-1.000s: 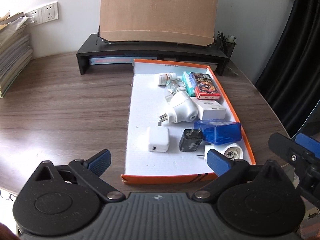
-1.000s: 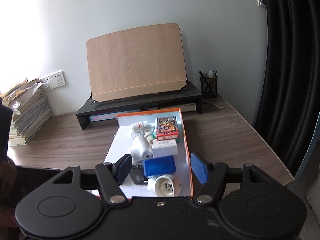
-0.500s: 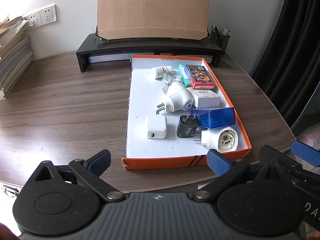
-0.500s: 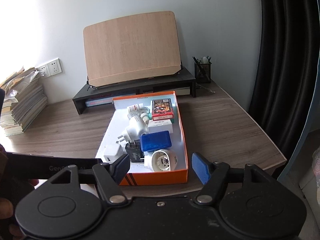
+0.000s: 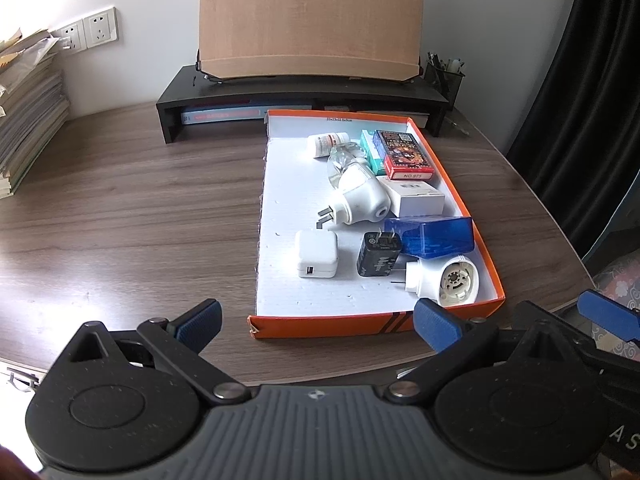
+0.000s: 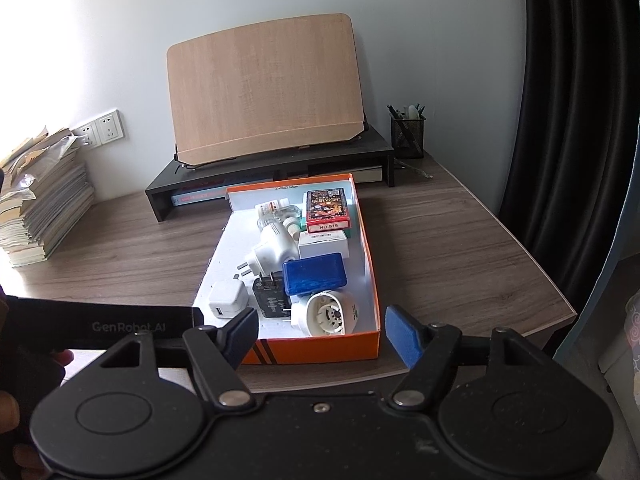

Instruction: Organize rigid objects

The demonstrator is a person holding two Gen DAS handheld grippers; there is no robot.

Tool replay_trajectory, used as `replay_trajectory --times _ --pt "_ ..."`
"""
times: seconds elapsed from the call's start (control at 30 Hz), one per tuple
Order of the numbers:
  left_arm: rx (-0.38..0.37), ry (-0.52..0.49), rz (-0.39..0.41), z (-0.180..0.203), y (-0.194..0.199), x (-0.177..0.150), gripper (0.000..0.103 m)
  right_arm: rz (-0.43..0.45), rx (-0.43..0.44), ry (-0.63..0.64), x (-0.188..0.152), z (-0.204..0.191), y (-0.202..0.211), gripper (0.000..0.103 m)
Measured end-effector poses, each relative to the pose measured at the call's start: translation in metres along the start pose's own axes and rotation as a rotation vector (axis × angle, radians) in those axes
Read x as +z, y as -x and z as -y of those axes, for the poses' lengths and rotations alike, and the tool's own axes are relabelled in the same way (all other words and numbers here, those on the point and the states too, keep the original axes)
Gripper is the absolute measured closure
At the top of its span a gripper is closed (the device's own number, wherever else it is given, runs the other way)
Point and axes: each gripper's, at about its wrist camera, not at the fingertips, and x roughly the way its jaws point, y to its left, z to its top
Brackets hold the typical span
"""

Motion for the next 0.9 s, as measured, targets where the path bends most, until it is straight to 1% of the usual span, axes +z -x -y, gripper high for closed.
replay_trajectory --times 0.53,0.8,0.9 --pt "-0.009 -0.005 -0.009 -0.0004 -0.0035 0.0022 0.0 0.001 -0.009 -0.007 0.0019 0.0002 -0.0015 0.019" --pt "-0.01 -0.003 0.007 -0.0016 -0.0025 0.0011 0.0 0.008 -0.021 -0.007 0.0026 0.0007 0.0009 0.018" --pt "-0.021 -0.004 -0.004 -0.0014 -0.0028 0.0015 0.0 0.012 -0.025 -0.01 0.003 0.001 0.0028 0.018"
